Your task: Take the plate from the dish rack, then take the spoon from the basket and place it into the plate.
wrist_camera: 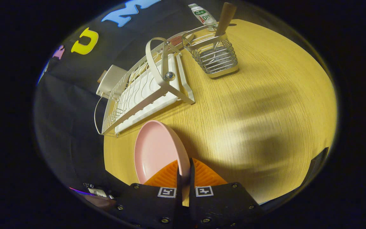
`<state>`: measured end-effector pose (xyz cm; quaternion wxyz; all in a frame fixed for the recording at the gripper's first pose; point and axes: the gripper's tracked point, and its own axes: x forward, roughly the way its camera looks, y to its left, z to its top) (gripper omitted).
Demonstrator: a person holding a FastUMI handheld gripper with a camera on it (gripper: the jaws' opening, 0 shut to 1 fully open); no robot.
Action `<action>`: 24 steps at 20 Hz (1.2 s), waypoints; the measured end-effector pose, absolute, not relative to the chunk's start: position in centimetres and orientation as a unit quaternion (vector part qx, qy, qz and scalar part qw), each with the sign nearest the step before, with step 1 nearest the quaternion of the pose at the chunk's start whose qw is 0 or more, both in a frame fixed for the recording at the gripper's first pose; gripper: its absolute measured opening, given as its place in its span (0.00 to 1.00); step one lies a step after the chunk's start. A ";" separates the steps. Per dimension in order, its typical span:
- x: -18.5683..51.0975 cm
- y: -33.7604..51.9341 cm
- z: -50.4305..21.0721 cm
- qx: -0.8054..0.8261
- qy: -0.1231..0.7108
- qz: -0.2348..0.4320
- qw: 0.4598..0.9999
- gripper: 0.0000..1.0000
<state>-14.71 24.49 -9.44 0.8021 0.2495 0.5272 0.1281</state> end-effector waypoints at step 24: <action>-6.0 10.9 2.7 0.001 0.143 0.019 0.990 0.33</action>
